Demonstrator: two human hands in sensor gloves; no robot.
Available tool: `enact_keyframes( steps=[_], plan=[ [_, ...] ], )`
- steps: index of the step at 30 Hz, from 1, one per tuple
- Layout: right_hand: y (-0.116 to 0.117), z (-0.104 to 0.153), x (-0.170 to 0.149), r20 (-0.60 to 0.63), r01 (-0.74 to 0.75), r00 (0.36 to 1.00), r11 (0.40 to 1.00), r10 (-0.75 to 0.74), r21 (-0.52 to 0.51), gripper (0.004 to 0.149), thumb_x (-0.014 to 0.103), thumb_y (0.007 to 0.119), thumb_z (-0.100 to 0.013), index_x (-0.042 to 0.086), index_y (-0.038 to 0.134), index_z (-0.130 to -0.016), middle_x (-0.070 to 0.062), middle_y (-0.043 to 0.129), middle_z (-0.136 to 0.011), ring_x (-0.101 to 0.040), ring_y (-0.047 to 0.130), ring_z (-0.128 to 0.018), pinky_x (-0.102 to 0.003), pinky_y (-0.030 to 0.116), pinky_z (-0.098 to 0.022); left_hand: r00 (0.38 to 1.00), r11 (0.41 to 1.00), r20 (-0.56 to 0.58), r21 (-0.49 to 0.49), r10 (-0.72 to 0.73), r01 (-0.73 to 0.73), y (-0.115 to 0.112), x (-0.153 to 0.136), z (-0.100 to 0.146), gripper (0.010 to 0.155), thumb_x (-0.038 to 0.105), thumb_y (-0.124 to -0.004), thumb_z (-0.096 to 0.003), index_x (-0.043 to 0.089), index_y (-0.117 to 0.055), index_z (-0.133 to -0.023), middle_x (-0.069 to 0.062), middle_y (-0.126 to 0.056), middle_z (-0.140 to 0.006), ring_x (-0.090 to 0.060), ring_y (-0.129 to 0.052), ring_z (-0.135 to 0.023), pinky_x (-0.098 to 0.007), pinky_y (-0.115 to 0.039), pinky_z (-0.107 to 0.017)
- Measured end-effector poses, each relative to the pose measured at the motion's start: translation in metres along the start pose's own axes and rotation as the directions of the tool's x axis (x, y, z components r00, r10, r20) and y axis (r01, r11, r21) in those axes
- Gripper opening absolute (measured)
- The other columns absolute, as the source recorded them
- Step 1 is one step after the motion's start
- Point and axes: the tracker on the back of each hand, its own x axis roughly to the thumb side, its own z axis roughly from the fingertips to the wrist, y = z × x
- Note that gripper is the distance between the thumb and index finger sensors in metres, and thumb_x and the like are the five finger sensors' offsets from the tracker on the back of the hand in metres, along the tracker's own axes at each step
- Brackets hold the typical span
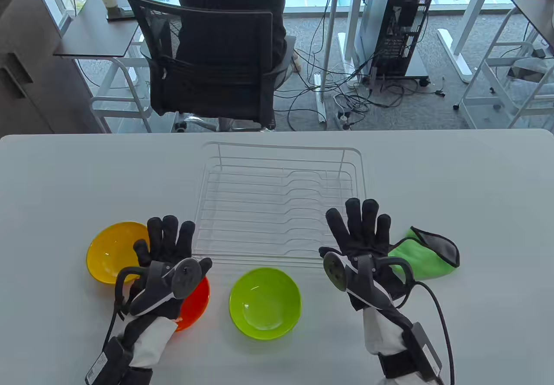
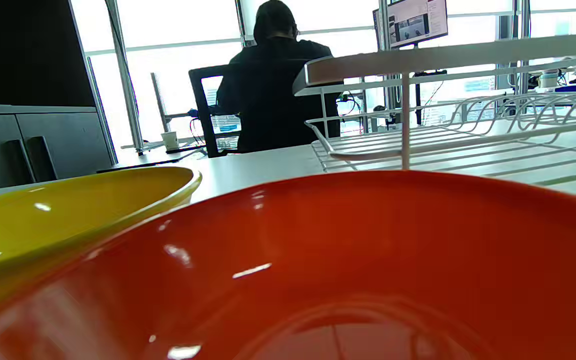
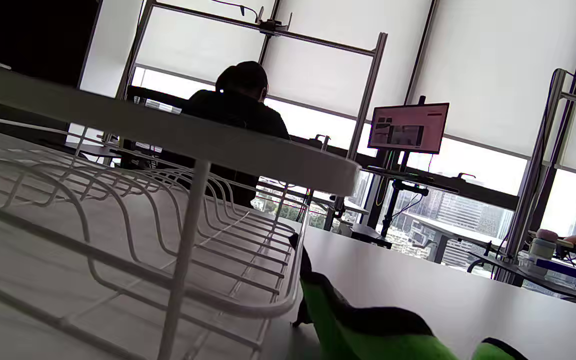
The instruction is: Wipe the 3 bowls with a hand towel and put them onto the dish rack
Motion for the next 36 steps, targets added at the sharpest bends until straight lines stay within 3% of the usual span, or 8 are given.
enact_keyframes(
  steps=[24, 29, 32, 36],
  plan=[
    [0.001, -0.001, 0.002, -0.006, -0.008, 1.000, 0.999, 0.009, 0.041, 0.078, 0.062, 0.058, -0.041, 0.034, 0.036, -0.110, -0.010, 0.026, -0.118, -0.040, 0.019, -0.109, -0.058, 0.025, -0.076, 1.000, 1.000, 0.006, -0.010, 0.011, -0.011, 0.000, 0.000, 0.000, 0.085, 0.063, -0.047, -0.0567, 0.013, -0.011, -0.115, -0.029, -0.009, -0.119, -0.055, -0.005, -0.108, -0.078, -0.035, -0.069],
    [0.005, -0.011, -0.038, -0.213, 0.151, 0.967, 0.987, -0.137, 0.052, 0.073, 0.056, 0.062, -0.045, 0.034, 0.038, -0.110, -0.010, 0.028, -0.118, -0.040, 0.019, -0.108, -0.058, 0.024, -0.076, 1.000, 1.000, 0.008, -0.015, 0.010, -0.010, 0.000, 0.000, 0.000, 0.085, 0.063, -0.047, -0.0567, 0.013, -0.011, -0.115, -0.029, -0.010, -0.119, -0.055, -0.005, -0.108, -0.078, -0.035, -0.069],
    [0.015, -0.010, -0.067, -0.317, 0.100, 0.945, 0.994, -0.081, 0.044, 0.070, 0.052, 0.064, -0.046, 0.033, 0.039, -0.109, -0.011, 0.029, -0.117, -0.040, 0.019, -0.108, -0.057, 0.024, -0.076, 1.000, 1.000, 0.007, -0.010, 0.014, -0.014, 0.000, 0.000, 0.000, 0.085, 0.063, -0.047, -0.0566, 0.013, -0.011, -0.115, -0.029, -0.010, -0.120, -0.055, -0.005, -0.108, -0.078, -0.035, -0.069],
    [0.038, -0.007, -0.100, -0.434, 0.069, 0.901, 0.991, -0.012, 0.118, 0.069, 0.050, 0.065, -0.047, 0.032, 0.040, -0.109, -0.012, 0.032, -0.117, -0.041, 0.022, -0.107, -0.057, 0.027, -0.075, 1.000, 1.000, 0.009, -0.010, 0.016, -0.016, 0.000, 0.000, -0.001, 0.085, 0.063, -0.048, -0.0567, 0.013, -0.012, -0.115, -0.029, -0.010, -0.120, -0.055, -0.006, -0.108, -0.078, -0.035, -0.069]
  ],
)
